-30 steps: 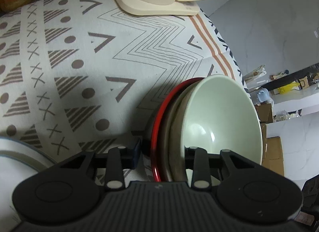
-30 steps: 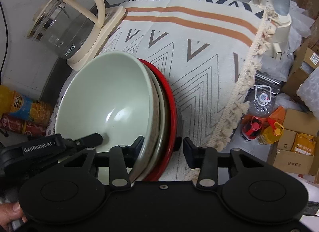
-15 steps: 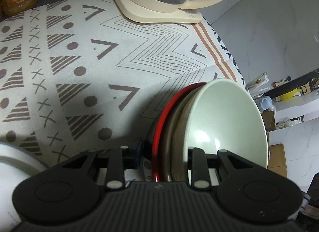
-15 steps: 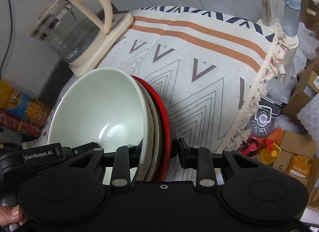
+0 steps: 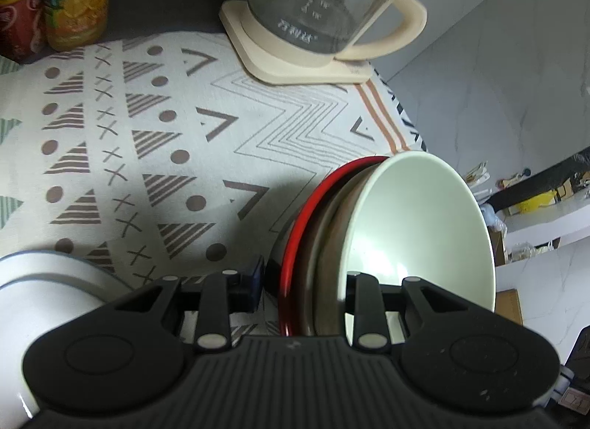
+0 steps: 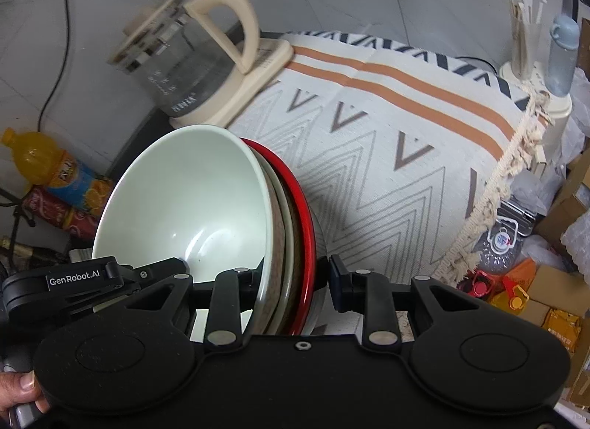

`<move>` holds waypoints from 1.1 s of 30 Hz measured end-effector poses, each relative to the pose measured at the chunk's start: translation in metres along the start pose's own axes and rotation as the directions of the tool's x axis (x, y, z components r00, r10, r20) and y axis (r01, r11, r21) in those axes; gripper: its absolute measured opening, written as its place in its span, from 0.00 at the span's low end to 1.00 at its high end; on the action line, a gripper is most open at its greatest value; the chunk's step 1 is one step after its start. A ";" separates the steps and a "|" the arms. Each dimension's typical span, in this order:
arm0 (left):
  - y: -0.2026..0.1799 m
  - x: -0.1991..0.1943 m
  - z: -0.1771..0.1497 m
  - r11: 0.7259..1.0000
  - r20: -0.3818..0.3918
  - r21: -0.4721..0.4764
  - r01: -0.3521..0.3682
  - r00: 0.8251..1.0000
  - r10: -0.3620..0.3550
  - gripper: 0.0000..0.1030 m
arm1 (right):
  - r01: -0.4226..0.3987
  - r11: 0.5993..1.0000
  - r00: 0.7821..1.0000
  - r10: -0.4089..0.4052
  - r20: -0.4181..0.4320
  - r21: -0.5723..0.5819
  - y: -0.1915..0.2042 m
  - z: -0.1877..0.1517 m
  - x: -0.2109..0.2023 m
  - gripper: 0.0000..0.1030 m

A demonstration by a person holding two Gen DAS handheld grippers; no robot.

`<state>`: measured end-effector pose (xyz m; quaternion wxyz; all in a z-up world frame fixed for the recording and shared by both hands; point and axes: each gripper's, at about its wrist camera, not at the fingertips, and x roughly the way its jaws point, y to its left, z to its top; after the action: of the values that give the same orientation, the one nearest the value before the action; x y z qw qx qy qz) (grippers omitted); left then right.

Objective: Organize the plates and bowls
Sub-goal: 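Lift the bowl stack and carry it over the plate stack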

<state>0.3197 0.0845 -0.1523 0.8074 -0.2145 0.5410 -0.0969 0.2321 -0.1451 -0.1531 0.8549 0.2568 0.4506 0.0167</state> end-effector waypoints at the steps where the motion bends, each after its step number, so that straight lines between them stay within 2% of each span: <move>1: 0.000 -0.004 -0.001 1.000 0.007 -0.005 0.000 1.000 0.000 0.28 | -0.006 1.000 1.000 0.006 0.002 -0.004 0.001 0.000 -0.003 0.28; 17: 0.019 -0.067 -0.020 0.995 0.114 -0.101 -0.019 0.993 0.031 0.28 | -0.114 0.986 0.993 0.113 -0.011 -0.124 0.032 -0.007 -0.025 0.28; 33: 0.056 -0.109 -0.051 0.978 0.164 -0.203 -0.054 0.983 0.088 0.29 | -0.184 0.955 0.982 0.171 -0.075 -0.233 0.066 -0.032 -0.028 0.28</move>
<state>0.2257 0.1650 -0.1031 0.8287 -0.2816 0.4836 0.0049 0.2035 -0.0818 -0.1164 0.8621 0.1910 0.4433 0.1542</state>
